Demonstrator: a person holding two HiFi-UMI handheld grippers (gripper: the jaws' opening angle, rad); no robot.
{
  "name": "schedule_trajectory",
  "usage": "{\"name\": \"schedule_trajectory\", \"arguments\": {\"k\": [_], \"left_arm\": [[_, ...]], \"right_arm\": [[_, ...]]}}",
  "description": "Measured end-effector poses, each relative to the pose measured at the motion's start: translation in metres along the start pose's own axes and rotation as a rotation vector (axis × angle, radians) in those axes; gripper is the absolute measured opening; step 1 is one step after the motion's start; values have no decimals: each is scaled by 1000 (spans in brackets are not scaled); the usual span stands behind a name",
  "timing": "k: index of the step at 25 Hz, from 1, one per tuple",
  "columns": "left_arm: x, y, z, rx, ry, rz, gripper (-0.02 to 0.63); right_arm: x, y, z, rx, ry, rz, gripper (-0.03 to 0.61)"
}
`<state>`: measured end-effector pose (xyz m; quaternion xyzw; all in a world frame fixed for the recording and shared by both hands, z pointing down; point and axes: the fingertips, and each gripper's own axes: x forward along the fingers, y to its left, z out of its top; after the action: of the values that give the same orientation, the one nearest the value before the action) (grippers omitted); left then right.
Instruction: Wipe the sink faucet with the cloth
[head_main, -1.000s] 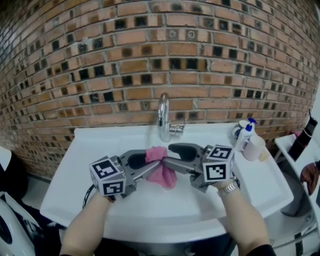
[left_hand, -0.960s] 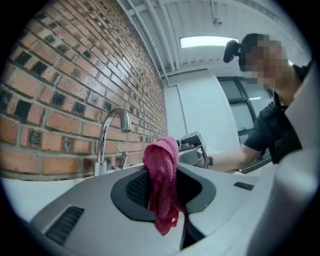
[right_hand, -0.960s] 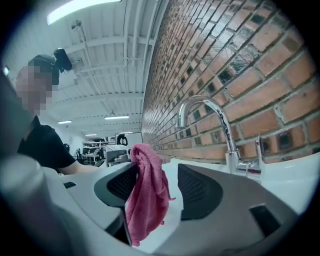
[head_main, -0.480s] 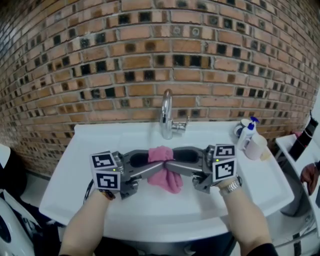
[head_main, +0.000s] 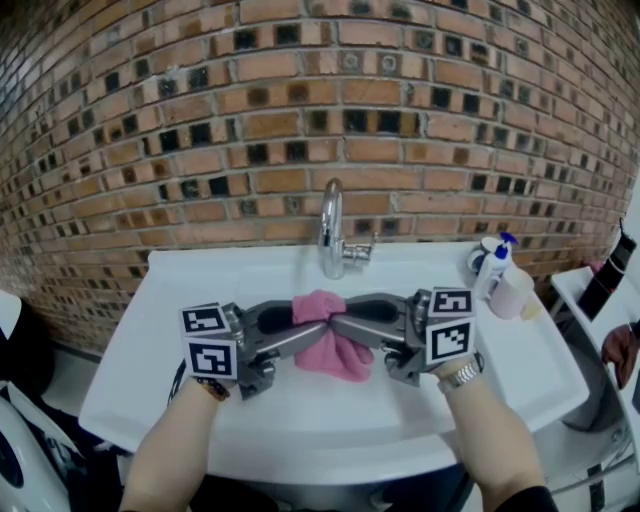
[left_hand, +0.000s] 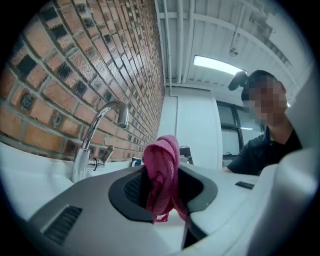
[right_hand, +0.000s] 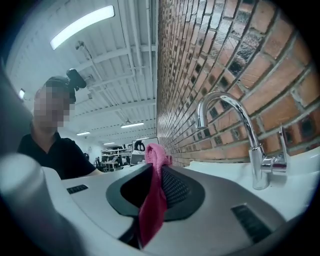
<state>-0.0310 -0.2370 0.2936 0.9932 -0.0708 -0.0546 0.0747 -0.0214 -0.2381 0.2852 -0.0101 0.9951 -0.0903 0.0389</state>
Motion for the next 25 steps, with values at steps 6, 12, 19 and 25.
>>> {"name": "schedule_trajectory", "arguments": {"k": [6,12,19,25], "left_arm": [[-2,11,-1,47,17,78,172],[-8,30,4,119,23,204,193],[-17,45,13,165,-6,308,193],[-18,46,20,190,-25,341,193]], "right_arm": [[-2,-6,6,-83,8,-91,60],[-9,-14,24,-223,-15,-249,60],[-12,-16,49,-433,-26,-452,60],[-19,-28,76,-530,-61,-639,60]]}}
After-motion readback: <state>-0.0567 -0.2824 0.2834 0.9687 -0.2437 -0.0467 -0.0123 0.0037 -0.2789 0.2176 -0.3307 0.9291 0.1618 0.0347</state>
